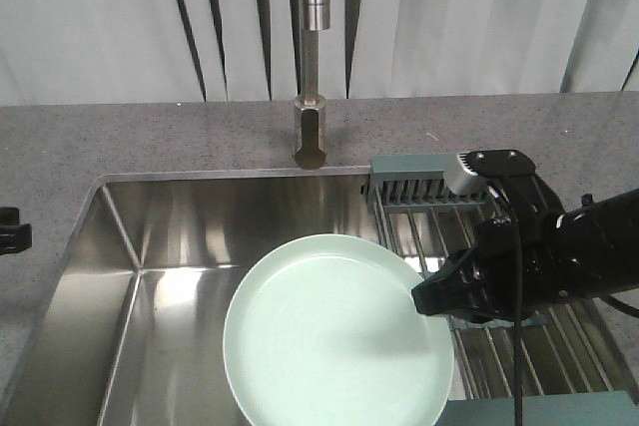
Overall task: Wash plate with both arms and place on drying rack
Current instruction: 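Reach the left gripper toward the faucet handle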
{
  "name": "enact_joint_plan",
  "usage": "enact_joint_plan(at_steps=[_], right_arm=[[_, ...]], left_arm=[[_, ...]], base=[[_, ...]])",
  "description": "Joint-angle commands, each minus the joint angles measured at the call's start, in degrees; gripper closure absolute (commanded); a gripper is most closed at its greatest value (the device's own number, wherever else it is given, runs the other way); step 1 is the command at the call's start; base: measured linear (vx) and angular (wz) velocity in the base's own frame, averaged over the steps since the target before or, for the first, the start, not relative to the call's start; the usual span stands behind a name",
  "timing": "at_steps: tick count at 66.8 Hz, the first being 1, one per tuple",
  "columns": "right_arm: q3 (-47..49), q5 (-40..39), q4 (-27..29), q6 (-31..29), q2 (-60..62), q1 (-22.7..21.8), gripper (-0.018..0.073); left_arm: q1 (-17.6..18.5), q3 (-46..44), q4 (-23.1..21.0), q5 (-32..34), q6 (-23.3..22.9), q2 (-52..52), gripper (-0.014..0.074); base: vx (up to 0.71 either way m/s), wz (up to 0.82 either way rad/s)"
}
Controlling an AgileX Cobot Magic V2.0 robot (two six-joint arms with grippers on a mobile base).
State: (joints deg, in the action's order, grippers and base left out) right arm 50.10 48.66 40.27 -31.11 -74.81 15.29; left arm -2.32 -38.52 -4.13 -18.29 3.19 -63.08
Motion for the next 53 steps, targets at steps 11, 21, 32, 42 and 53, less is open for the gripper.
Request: enact_joint_plan(at_steps=[11, 21, 32, 42, 53], right_arm=[[1.48, -0.98, 2.41, -0.65, 1.58, 0.01, 0.0561], [1.48, -0.98, 2.41, -0.65, 1.58, 0.01, 0.0561], [1.48, -0.98, 2.41, -0.65, 1.58, 0.01, 0.0561], [1.48, -0.98, 2.41, -0.65, 1.58, 0.01, 0.0561], [1.48, -0.98, 2.41, -0.65, 1.58, 0.01, 0.0561]], left_arm=[[2.88, -3.42, -5.77, 2.15, 7.75, -3.36, -0.0087], [5.18, -8.27, -11.09, -3.53, 17.15, -7.00, -0.0062], [6.20, -13.24, -18.70, -6.87, 28.30, -11.75, -0.0019], [6.26, -18.03, -28.07, -10.65, 37.31, -16.53, 0.0008], [6.26, -23.45, -36.88, -14.62, 48.25, -21.79, 0.0007]], base=[[0.00, 0.00], [0.00, 0.00], [0.00, 0.00], [0.00, 0.00], [0.00, 0.00]])
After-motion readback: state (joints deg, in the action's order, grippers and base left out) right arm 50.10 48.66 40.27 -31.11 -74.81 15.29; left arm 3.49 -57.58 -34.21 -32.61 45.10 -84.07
